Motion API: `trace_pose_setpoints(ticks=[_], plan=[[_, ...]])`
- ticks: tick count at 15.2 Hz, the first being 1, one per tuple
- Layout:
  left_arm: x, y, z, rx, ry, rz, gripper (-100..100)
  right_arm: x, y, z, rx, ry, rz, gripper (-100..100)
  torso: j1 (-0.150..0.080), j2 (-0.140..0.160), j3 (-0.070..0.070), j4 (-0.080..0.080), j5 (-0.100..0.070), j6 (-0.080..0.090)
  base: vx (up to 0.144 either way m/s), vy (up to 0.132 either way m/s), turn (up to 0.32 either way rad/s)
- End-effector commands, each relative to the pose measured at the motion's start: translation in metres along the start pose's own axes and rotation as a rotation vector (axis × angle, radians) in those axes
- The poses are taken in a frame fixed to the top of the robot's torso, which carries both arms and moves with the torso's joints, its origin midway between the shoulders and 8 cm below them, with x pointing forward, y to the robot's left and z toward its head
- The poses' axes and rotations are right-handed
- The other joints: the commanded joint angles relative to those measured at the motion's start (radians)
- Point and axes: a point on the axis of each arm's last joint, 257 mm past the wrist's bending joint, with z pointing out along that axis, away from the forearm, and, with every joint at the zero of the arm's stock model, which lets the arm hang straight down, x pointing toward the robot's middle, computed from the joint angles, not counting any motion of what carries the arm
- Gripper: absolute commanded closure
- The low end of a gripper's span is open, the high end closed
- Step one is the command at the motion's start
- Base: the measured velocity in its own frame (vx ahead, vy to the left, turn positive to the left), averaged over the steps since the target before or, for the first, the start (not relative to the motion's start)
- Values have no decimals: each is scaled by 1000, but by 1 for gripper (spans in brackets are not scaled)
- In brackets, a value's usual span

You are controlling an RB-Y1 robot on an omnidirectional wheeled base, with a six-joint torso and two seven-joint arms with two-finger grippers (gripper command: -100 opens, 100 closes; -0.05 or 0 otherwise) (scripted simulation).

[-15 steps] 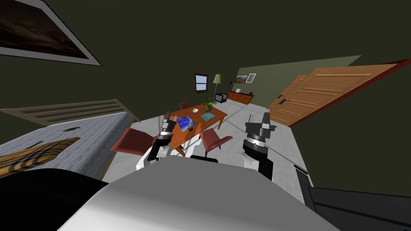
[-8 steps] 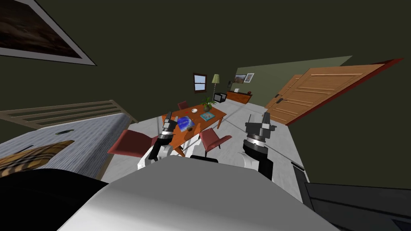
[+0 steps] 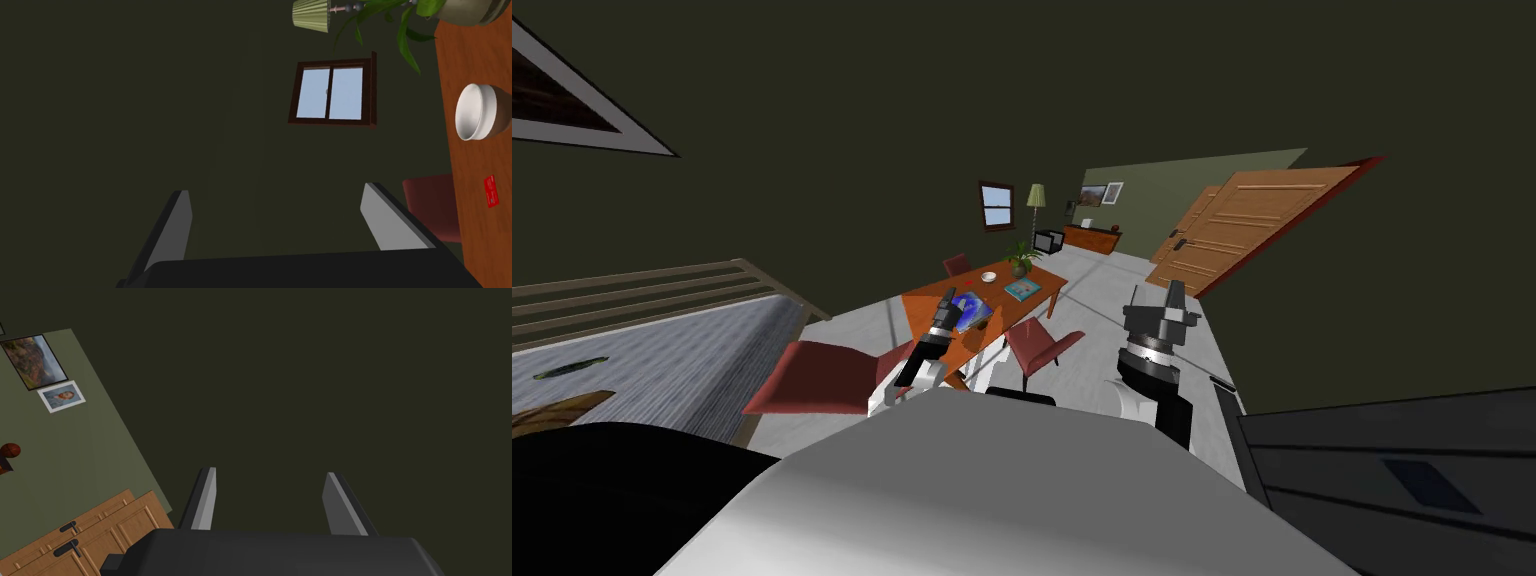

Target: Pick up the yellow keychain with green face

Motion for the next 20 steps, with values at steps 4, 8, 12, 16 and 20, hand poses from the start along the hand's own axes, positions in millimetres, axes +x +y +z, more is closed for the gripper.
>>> trace_pose_setpoints(ticks=[4,8,12,16,20], plan=[[5,43,1,-110,27,-11,-100,0,0,0,0,0,0,0,0,0,0,0,0,0,-14,61,-174],[8,73,-2,-188,44,-15,-100,0,0,0,0,0,0,0,0,0,0,0,0,0,-25,55,-146],[10,119,-9,-314,68,-12,-100,0,0,0,0,0,0,0,1,0,0,0,0,0,-29,69,-199],[9,150,-17,-401,81,-5,-100,0,0,0,0,0,0,0,1,0,0,0,0,0,-28,71,-195],[6,180,-27,-488,91,6,-100,0,0,0,0,0,0,0,-1,0,0,0,0,0,-31,51,-149]])
